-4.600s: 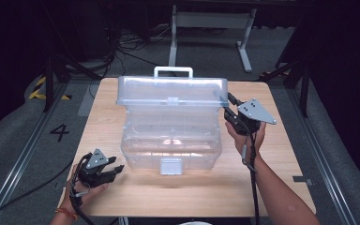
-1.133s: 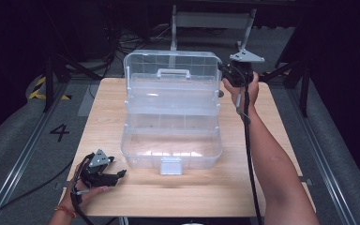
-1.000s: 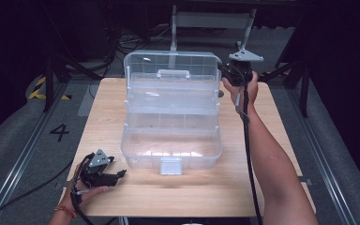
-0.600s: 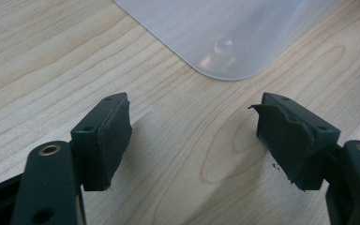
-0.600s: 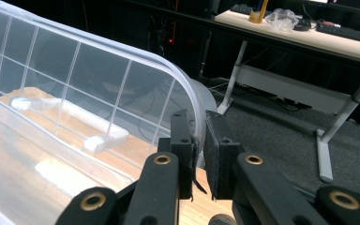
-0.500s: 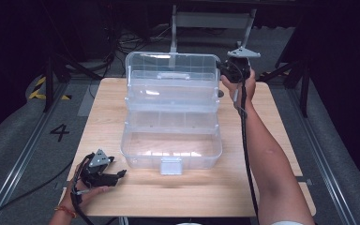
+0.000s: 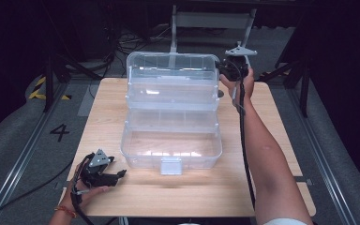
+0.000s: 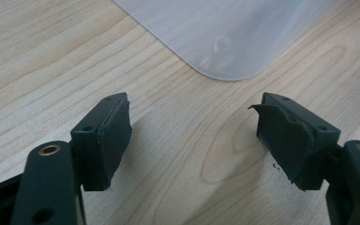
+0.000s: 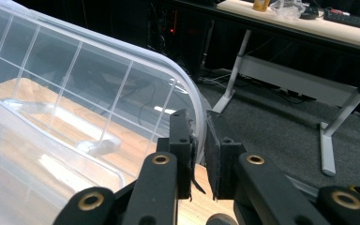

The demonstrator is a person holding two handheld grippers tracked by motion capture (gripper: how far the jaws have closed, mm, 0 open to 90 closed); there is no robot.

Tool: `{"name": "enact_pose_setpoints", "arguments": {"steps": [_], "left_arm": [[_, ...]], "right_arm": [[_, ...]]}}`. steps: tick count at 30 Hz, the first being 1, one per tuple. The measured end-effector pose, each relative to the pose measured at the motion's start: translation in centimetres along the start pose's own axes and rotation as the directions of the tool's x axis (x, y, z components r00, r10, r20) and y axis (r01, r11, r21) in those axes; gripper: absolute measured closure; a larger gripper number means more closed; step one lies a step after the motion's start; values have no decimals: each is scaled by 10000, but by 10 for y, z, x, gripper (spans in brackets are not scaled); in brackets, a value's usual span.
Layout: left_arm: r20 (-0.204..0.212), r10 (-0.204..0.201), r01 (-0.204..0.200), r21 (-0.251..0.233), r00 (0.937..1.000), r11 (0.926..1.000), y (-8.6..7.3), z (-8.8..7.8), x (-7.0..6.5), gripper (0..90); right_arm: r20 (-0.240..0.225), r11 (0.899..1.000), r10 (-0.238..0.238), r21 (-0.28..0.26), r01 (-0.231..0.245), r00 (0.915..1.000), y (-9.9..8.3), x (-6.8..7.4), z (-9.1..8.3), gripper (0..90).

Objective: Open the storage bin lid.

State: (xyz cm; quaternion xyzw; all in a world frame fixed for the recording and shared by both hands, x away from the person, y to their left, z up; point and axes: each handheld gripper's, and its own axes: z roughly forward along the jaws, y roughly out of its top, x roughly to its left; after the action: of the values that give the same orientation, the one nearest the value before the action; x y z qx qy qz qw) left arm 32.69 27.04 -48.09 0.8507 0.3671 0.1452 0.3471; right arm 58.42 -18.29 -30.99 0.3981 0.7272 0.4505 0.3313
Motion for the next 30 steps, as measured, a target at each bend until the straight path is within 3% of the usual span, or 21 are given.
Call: {"name": "enact_pose_setpoints", "arguments": {"steps": [23, 25, 29, 30], "left_arm": [[-207, -269, 270, 29, 9994, 9996, -4, -3, -6, 256], [-259, -119, 120, 25, 9996, 9999, -4, -4, -5, 255], [-182, -349, 350, 23, 9992, 9994, -5, -4, -7, 255], [-280, -174, 175, 32, 9995, 9998, -4, -5, -5, 254]], "right_arm": [[-31, 9980, 30, 636, -28, 10000, -10, -9, 32, 815], [-78, 9975, -48, 709, 53, 10000, -11, -10, 36, 813], [-166, 9961, -124, 877, 138, 9998, -15, -13, 44, 809], [-197, 9959, -85, 898, 103, 9998, -16, -14, 46, 808]]}}
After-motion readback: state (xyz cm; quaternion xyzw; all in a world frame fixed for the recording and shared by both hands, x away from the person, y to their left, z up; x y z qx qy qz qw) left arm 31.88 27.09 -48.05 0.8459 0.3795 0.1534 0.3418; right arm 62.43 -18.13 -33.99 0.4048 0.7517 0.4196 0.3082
